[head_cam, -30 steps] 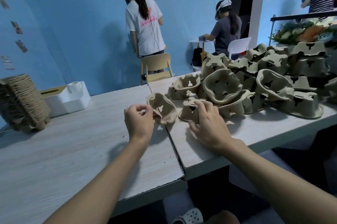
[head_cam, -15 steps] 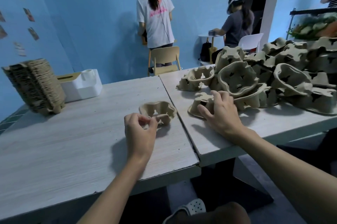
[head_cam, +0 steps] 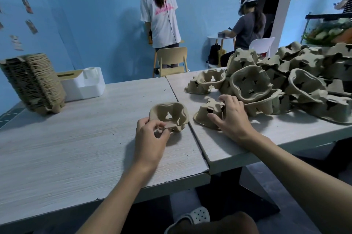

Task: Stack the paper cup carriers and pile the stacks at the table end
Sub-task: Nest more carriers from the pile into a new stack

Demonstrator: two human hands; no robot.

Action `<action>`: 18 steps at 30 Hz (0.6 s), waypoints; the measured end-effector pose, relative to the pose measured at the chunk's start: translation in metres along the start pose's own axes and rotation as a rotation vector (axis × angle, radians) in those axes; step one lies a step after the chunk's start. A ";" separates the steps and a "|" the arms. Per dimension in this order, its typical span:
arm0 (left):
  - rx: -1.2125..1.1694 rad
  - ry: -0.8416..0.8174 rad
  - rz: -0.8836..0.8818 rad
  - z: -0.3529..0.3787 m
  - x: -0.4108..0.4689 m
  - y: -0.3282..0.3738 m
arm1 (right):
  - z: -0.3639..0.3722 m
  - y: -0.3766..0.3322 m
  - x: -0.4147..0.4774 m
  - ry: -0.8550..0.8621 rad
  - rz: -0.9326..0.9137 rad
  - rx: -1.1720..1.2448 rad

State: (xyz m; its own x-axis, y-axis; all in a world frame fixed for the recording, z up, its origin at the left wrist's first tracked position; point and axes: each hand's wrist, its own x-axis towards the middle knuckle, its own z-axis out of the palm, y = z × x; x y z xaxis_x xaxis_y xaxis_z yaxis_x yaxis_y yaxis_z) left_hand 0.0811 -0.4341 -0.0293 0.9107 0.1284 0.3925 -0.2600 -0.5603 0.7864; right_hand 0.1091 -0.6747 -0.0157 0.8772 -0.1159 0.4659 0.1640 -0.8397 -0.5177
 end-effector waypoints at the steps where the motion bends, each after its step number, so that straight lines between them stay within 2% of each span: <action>1: -0.010 0.015 0.004 0.000 0.000 0.000 | -0.001 -0.001 -0.001 0.020 -0.025 0.032; 4: -0.033 0.046 0.025 -0.001 -0.001 0.000 | -0.003 -0.002 -0.004 0.087 -0.186 0.072; 7: -0.025 0.034 0.030 -0.002 -0.004 0.001 | -0.001 -0.005 -0.009 0.080 -0.323 0.050; 11: -0.006 0.013 0.007 -0.002 -0.005 0.002 | 0.000 -0.004 -0.010 0.057 -0.325 0.097; 15: 0.044 -0.014 -0.005 0.000 -0.005 0.001 | 0.003 -0.005 -0.010 -0.056 -0.316 -0.118; 18: 0.061 -0.011 -0.011 0.000 -0.004 0.000 | 0.003 -0.004 -0.009 -0.081 -0.274 -0.082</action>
State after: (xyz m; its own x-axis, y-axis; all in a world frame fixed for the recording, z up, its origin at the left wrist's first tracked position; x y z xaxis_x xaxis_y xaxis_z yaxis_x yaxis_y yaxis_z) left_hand 0.0772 -0.4345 -0.0314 0.9168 0.1264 0.3787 -0.2302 -0.6077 0.7601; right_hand 0.1016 -0.6683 -0.0201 0.8388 0.1608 0.5201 0.3656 -0.8743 -0.3193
